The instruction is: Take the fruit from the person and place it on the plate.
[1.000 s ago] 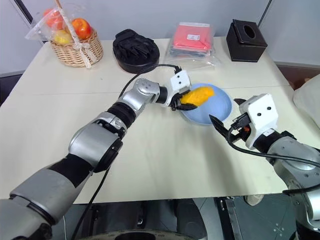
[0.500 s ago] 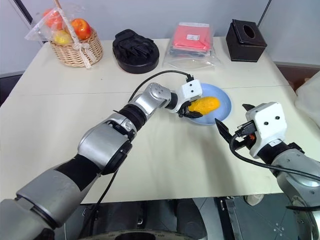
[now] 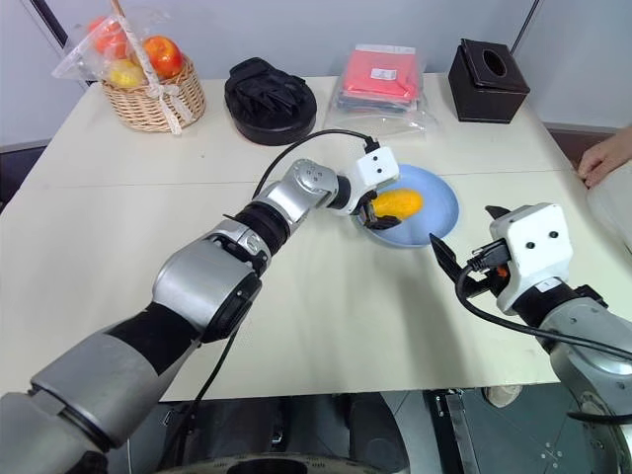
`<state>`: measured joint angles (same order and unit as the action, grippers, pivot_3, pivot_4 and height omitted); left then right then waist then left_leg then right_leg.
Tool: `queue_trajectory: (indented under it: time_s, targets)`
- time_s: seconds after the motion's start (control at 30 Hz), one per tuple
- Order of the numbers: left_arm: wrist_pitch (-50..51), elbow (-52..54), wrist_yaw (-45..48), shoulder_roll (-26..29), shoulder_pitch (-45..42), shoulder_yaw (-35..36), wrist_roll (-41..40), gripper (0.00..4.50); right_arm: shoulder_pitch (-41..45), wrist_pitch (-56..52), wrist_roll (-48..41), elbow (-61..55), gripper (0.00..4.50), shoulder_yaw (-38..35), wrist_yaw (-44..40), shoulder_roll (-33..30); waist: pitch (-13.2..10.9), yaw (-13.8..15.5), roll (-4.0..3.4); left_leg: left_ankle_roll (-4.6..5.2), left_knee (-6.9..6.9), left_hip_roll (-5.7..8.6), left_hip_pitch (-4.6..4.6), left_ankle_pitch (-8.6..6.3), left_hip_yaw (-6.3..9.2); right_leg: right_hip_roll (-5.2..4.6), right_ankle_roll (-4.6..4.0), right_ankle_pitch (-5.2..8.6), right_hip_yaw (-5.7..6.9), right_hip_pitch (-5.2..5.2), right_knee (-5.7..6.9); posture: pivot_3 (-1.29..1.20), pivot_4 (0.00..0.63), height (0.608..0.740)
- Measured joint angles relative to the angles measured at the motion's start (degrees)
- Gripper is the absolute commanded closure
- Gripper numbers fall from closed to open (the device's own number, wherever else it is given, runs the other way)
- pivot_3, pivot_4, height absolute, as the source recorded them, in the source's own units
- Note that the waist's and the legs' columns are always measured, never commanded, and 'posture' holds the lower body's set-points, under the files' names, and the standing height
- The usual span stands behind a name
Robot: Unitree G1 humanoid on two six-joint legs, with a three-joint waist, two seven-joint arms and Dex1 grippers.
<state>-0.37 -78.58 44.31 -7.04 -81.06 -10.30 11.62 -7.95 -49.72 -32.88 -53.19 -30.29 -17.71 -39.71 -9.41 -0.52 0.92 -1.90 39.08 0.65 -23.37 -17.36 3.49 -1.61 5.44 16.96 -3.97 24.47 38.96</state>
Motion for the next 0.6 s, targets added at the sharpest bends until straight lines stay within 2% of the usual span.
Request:
queue_trajectory:
  time_s: [0.13,0.27,0.43,0.6]
  targets:
    - [0.0,0.0,-0.8,0.1,-0.1,1.1,-0.1,0.05,0.0,0.0,0.0,-0.3,0.00,0.0,0.2,0.0,0.0,0.0,0.00,0.00,0.00,0.00,0.00,0.00,0.00,0.00,0.00,0.00,0.00,0.00,0.00,0.00,0.150,0.740]
    - [0.1,0.0,0.8,1.8,-2.1,5.3,-2.6,0.05,0.1,-0.1,-0.1,-0.4,0.00,0.0,0.4,0.1,0.0,-0.1,0.00,0.00,0.00,0.00,0.00,0.00,0.00,0.00,0.00,0.00,0.00,0.00,0.00,0.00,0.150,0.740]
    - [1.3,2.4,10.3,8.1,-5.2,11.2,-8.1,0.05,0.9,-0.1,-0.1,-0.3,0.00,0.8,0.3,0.1,0.0,-0.2,-0.02,0.00,-0.01,-0.02,0.03,0.00,0.00,0.04,0.00,0.00,0.00,0.00,0.02,0.00,0.150,0.740]
    - [5.6,10.4,22.5,17.4,-2.8,12.0,-11.9,0.05,2.9,0.1,0.0,1.3,0.00,2.7,-1.4,-0.6,0.0,-0.4,-0.04,-0.01,-0.01,-0.04,0.04,0.00,0.02,0.04,-0.01,0.00,0.01,0.00,0.06,0.00,0.150,0.740]
